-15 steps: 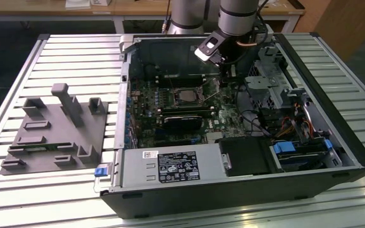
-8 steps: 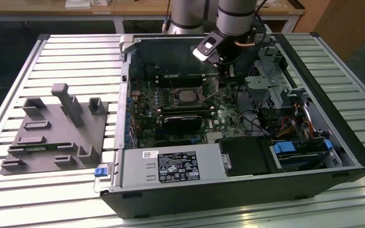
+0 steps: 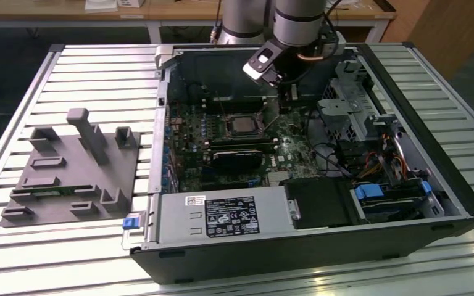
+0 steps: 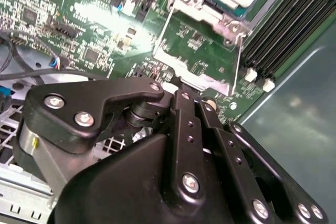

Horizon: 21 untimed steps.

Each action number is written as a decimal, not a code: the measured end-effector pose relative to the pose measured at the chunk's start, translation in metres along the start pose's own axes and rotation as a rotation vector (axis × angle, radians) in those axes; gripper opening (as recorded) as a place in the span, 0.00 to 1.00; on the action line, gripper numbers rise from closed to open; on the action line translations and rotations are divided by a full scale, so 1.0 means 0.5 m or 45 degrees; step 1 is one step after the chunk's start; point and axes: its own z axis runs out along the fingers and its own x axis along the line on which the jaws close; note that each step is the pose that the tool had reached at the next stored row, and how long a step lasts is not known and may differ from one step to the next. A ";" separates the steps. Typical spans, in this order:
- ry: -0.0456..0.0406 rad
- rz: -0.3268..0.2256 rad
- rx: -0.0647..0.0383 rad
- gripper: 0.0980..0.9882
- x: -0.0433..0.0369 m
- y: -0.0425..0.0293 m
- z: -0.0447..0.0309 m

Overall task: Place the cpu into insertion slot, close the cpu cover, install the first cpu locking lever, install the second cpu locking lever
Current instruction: 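Close the cpu cover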

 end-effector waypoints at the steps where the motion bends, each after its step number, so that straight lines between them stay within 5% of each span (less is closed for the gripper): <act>1: 0.000 0.000 0.000 0.01 0.000 -0.004 0.000; 21: 0.000 0.000 0.000 0.01 -0.003 -0.102 -0.006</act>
